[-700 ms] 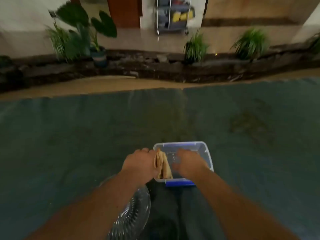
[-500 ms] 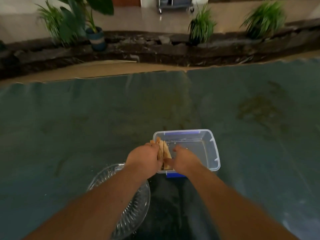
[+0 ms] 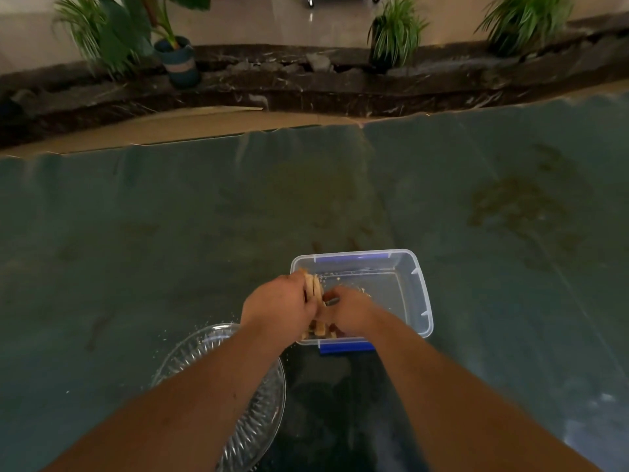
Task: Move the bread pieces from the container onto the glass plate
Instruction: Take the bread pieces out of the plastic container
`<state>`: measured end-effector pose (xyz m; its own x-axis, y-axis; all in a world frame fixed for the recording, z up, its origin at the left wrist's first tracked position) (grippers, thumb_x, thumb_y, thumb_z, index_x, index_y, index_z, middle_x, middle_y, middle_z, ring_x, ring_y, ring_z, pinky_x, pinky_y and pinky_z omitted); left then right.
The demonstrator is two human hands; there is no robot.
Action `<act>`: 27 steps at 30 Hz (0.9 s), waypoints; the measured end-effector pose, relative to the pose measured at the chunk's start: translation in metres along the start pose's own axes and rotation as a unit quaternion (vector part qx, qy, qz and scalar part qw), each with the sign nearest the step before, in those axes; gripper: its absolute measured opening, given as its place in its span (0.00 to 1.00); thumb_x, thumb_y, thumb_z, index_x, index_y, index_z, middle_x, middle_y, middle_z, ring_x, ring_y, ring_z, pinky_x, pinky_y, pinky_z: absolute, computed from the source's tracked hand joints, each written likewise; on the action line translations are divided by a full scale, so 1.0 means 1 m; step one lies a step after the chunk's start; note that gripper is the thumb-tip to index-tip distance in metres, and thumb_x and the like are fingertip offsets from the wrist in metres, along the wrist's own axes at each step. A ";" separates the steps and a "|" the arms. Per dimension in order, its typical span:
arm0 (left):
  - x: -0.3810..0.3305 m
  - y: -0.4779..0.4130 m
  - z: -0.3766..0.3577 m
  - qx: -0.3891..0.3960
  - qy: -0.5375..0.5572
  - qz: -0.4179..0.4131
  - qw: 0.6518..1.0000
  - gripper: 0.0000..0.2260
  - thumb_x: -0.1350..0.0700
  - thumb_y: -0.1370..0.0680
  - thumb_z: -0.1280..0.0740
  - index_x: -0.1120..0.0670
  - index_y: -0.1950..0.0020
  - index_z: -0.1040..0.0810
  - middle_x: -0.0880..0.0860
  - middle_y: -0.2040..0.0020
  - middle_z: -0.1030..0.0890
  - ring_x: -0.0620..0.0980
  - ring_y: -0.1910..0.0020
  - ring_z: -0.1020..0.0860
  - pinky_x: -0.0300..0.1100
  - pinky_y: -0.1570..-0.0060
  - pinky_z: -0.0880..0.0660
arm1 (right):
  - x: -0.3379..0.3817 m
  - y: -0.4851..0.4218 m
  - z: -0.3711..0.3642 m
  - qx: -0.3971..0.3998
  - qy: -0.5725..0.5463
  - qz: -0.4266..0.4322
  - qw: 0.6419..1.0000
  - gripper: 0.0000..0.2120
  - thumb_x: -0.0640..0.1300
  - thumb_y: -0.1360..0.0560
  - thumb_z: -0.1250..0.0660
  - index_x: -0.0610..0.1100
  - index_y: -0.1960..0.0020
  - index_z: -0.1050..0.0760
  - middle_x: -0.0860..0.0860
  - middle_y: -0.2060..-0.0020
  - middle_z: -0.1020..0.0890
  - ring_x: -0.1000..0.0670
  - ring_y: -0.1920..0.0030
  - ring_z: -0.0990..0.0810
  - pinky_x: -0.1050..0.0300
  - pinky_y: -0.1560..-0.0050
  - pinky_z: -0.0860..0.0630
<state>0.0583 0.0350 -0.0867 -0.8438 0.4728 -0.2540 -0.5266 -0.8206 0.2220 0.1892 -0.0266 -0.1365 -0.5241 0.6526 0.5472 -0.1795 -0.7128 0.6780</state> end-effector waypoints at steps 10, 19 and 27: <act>-0.009 -0.009 -0.003 -0.002 -0.040 0.025 0.999 0.14 0.34 0.21 0.38 0.44 0.54 0.28 0.45 0.65 0.25 0.43 0.68 0.28 0.41 0.73 0.36 | -0.001 0.002 0.009 0.000 0.071 0.010 0.997 0.15 0.53 0.19 0.31 0.44 0.38 0.22 0.42 0.43 0.16 0.41 0.45 0.16 0.41 0.36 0.21; -0.023 -0.009 0.011 -0.038 0.202 0.064 0.977 0.19 0.30 0.23 0.38 0.44 0.47 0.22 0.45 0.55 0.20 0.43 0.62 0.23 0.43 0.67 0.30 | 0.034 0.032 0.017 -0.181 0.171 0.058 0.967 0.07 0.44 0.18 0.32 0.47 0.41 0.23 0.46 0.47 0.16 0.46 0.49 0.17 0.45 0.41 0.20; 0.026 0.007 0.055 -0.033 0.502 0.183 0.845 0.13 0.40 0.26 0.24 0.45 0.50 0.22 0.49 0.53 0.14 0.50 0.55 0.15 0.56 0.52 0.15 | 0.092 0.069 0.011 -0.179 -0.132 0.110 0.969 0.03 0.53 0.20 0.32 0.56 0.49 0.21 0.56 0.59 0.15 0.55 0.59 0.16 0.56 0.57 0.18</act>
<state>0.0270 0.0593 -0.0405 -0.4184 -0.2999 -0.8573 -0.2147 -0.8845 0.4142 0.1377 -0.0132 -0.0345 -0.3600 0.4834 0.7980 -0.3884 -0.8553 0.3429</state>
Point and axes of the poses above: each hand's wrist, its own y-axis away from the middle knuckle, its own z-axis out of the back of the hand, x = y × z, the point moved 3 cm from there along -y, towards the middle knuckle
